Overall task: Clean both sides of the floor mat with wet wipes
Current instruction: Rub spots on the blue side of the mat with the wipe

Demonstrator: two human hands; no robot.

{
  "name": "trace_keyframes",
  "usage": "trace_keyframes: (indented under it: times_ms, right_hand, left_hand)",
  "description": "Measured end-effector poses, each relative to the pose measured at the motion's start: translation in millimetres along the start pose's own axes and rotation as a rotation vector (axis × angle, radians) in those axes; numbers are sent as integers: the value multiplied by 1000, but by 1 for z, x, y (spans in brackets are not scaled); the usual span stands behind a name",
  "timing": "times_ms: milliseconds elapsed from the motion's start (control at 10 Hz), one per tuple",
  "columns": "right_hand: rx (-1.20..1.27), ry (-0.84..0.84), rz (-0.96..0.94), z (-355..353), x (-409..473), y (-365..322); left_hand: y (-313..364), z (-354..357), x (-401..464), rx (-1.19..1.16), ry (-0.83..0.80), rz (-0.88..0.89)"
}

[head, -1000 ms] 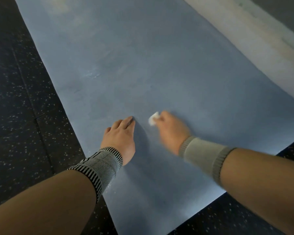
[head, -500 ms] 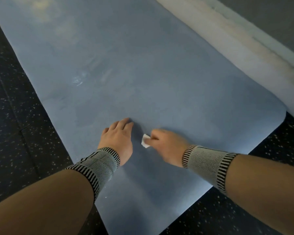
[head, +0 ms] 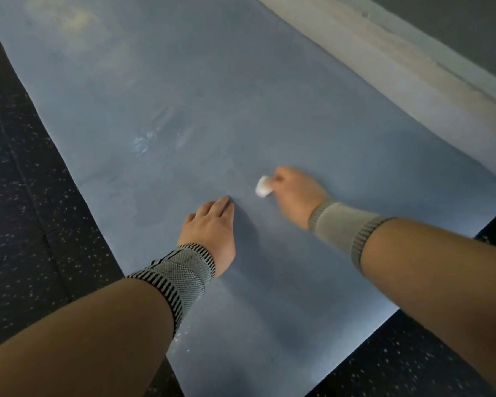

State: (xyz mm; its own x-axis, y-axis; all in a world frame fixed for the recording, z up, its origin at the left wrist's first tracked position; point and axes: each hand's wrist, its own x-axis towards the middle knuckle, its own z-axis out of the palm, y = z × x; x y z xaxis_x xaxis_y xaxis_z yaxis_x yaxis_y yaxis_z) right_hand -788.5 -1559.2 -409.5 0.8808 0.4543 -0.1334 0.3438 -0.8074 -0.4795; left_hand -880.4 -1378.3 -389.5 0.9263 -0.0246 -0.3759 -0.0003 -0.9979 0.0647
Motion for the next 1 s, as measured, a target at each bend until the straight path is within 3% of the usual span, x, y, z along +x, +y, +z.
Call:
trace_keyframes:
  times_ms: [100, 200, 300, 400, 500, 600, 700, 800, 900, 1000]
  right_hand:
    - [-176, 105, 202, -15, 24, 19]
    - [-65, -88, -131, 9, 13, -21]
    - [-56, -181, -326, 7, 23, -28]
    - [-108, 41, -6, -21, 45, 14]
    - [-127, 157, 172, -25, 48, 29]
    - [-174, -80, -214, -2, 34, -4]
    - [-193, -46, -208, -11, 44, 10]
    - [-186, 171, 229, -42, 50, 51]
    - [-218, 83, 97, -30, 28, 48]
    - [-278, -39, -208, -11, 0, 43]
  left_hand:
    - [-2, 2, 2, 0, 9, 9]
    - [-2, 5, 5, -27, 40, 12]
    - [-4, 7, 9, -39, 61, 25]
    - [-4, 4, 17, -18, 38, 39]
    - [-1, 0, 30, -8, 29, 51]
    - [8, -3, 42, -10, 54, 56]
    - [18, -4, 49, -6, 37, 68]
    - [26, -4, 52, -7, 27, 78]
    - [36, -4, 58, -6, 49, 122]
    - [48, -4, 63, -10, 62, 153]
